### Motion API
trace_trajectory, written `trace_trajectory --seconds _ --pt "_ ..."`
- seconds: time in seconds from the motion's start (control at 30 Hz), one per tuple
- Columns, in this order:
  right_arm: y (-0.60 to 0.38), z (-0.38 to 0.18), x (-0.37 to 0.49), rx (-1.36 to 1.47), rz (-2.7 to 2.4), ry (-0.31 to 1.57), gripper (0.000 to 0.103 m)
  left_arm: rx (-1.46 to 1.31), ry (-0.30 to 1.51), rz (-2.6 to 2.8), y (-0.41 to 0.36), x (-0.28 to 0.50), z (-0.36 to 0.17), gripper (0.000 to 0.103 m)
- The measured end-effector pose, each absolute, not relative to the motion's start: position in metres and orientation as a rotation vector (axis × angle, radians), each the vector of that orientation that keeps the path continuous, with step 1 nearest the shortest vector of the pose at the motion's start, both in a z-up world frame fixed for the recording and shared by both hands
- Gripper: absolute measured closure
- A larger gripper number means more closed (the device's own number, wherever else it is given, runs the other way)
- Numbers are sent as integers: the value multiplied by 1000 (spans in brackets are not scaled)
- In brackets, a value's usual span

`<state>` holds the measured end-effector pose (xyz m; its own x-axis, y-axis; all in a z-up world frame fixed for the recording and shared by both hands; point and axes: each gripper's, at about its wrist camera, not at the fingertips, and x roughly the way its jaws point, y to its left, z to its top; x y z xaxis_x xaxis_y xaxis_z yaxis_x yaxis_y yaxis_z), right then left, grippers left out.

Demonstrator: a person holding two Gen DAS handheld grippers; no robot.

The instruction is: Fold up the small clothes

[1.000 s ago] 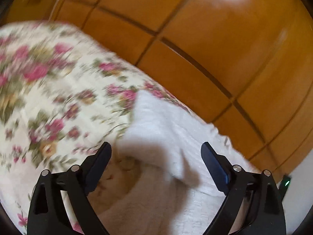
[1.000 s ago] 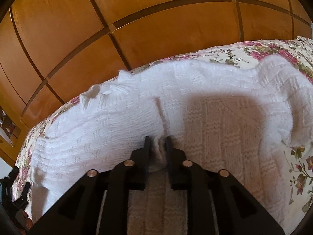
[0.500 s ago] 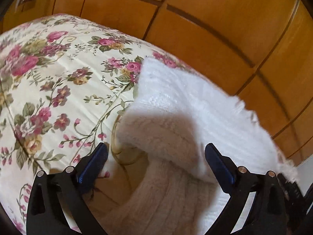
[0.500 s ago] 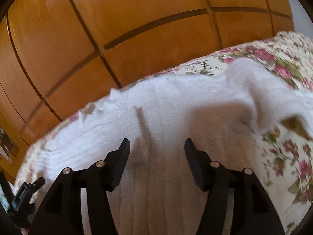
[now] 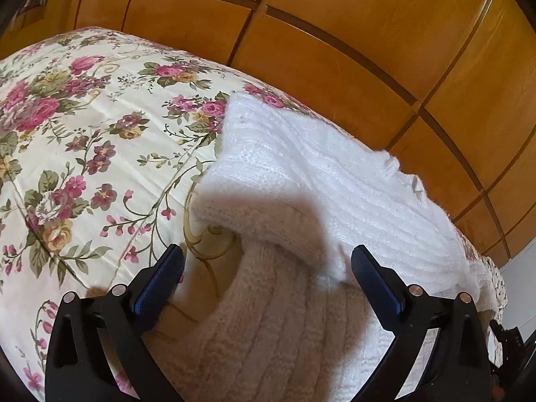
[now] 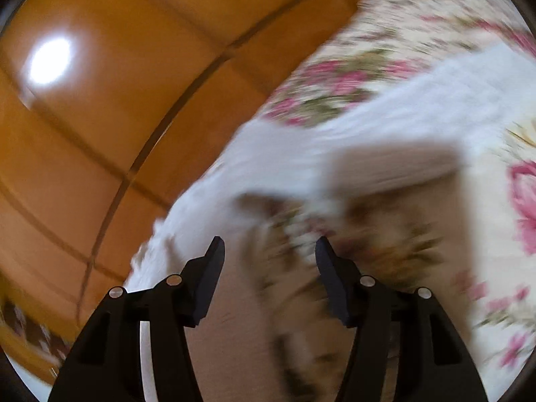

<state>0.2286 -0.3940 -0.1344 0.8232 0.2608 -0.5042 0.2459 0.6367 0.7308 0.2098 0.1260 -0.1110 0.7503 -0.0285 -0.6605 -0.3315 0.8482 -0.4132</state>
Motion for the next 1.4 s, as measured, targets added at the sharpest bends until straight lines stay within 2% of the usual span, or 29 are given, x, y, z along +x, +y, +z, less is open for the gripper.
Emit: trace_trajectory --seconds 0.43,0.5,0.57,0.6,0.93,1.07,1.4 --pt "-531 -154 201 1239 -198 445 50 -534 723 178 124 213 -113 4" --pt "-546 -151 200 1225 -234 445 59 -535 724 176 124 213 -114 4" --pt "-558 -153 203 1199 -267 479 89 -532 727 177 124 214 -114 4" --pt "-564 -157 204 1201 -274 494 96 -528 732 179 123 215 -115 4" --pt "-615 -138 207 1023 -402 490 97 -528 734 172 125 217 -118 4" --pt "-626 -133 224 972 -439 550 97 -531 732 166 126 218 -119 4" --pt "-544 -87 277 767 -348 591 96 -549 717 149 129 216 -120 4"
